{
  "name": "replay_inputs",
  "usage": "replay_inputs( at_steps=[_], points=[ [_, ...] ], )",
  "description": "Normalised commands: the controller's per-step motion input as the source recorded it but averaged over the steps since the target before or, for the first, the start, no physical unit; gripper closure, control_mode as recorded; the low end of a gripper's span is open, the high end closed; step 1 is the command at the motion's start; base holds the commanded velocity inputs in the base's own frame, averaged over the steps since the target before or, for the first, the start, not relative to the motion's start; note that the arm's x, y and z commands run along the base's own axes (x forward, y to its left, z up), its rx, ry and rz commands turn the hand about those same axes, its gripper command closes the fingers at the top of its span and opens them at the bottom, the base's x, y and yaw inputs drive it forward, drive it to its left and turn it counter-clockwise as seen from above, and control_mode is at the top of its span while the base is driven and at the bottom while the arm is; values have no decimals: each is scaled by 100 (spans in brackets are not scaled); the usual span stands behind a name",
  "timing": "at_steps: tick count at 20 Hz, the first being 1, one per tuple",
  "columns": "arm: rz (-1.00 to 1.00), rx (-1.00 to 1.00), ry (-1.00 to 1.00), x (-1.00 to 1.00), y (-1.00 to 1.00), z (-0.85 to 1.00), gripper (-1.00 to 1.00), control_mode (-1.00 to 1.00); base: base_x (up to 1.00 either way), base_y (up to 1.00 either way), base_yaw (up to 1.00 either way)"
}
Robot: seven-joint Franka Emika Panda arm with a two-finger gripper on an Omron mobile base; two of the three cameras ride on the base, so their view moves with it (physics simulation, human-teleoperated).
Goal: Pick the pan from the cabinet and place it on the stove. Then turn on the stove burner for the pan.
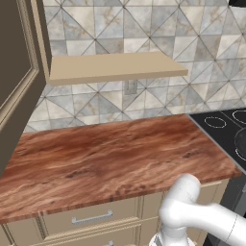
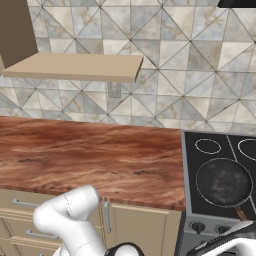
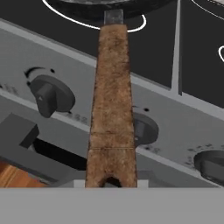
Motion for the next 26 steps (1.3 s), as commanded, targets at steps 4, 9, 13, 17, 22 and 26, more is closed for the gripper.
replay_inputs(
  at_steps=[4, 9, 13, 17, 22, 26],
  points=[
    [0, 0, 2, -15, 0, 13, 100, -100, 0, 0, 0],
    [0, 0, 6, 0, 3, 5, 100, -100, 0, 0, 0],
    [0, -1, 6, 0, 12, 3, -100, -100, 0, 0, 0],
    [0, 0, 1, 0, 3, 17, -100, -100, 0, 0, 0],
    [0, -4, 1, -8, 0, 36, -100, -100, 0, 0, 0],
    [0, -7, 0, -27, 0, 48, -100, -100, 0, 0, 0]
  ],
)
